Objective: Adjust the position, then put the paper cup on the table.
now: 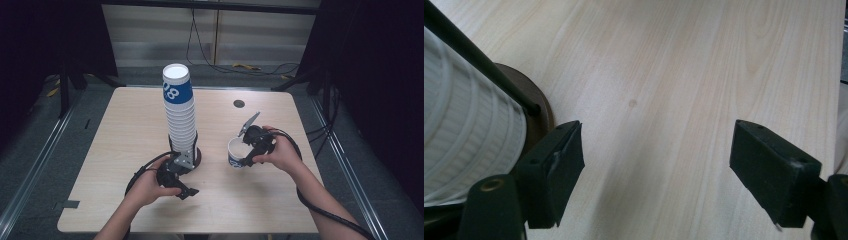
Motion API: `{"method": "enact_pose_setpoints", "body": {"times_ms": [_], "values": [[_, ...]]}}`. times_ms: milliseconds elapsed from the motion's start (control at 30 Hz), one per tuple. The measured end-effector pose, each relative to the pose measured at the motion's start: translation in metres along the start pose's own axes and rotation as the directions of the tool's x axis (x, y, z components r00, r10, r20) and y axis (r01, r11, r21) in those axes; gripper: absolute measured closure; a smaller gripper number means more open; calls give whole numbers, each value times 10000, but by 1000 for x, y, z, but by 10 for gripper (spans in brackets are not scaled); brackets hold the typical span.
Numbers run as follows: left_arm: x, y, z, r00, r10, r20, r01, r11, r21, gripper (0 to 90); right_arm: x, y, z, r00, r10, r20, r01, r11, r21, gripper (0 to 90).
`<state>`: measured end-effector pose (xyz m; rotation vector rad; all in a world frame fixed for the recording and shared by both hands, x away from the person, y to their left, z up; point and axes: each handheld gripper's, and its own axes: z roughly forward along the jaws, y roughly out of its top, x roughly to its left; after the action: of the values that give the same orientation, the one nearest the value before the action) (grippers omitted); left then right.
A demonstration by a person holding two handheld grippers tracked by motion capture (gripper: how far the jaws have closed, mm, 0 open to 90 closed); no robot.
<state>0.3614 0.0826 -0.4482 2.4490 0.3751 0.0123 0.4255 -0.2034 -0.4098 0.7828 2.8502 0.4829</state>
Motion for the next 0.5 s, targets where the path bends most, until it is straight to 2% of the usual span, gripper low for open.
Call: {"method": "enact_pose_setpoints", "body": {"times_ms": [300, 500], "values": [[0, 1, 2, 9999, 75, 97, -75, 10000, -32, 215, 1, -8, -3, 9999, 103, -102, -103, 9999, -28, 123], [2, -2, -1, 10000, 22, 41, -22, 10000, 38, 213, 4, -16, -4, 9996, 238, -141, -243, 9993, -302, 121]]}}
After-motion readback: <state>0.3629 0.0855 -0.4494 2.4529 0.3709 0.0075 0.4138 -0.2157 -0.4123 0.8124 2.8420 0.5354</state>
